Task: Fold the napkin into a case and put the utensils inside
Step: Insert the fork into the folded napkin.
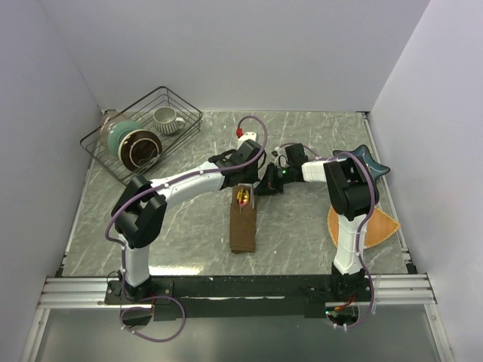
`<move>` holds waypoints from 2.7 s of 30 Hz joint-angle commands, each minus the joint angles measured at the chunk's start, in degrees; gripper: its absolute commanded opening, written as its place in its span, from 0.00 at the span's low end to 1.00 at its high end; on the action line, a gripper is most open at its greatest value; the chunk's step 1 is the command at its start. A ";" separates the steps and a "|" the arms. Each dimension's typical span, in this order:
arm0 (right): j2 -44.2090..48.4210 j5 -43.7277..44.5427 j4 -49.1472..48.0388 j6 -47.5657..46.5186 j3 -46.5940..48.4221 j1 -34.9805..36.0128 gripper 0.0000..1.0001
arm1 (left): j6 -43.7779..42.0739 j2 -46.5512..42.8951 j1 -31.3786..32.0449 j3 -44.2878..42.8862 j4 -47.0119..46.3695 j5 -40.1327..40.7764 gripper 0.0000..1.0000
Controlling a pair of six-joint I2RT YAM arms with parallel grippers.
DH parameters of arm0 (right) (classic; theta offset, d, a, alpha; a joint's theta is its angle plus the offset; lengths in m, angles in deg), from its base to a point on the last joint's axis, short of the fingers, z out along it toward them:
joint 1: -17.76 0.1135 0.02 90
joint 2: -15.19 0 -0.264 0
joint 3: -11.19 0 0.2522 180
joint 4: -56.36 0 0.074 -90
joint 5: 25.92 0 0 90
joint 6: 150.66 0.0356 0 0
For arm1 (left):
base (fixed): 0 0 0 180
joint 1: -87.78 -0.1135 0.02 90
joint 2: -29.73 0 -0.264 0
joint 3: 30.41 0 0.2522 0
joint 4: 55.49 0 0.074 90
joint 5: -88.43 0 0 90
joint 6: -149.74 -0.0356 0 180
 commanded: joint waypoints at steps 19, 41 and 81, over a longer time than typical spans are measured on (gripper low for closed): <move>1.85 0.41 -1.86 -0.09 -1.08 -1.36 0.00 | 1.00 1.31 1.87 0.46 9.60 -5.04 0.01; 2.64 1.64 -2.91 0.26 -1.87 -1.27 0.00 | 4.96 -0.27 5.12 6.18 10.47 -8.21 0.01; 4.57 1.90 -1.95 -1.49 -2.22 -1.27 0.22 | -0.57 -7.64 2.05 3.19 8.90 -4.17 0.64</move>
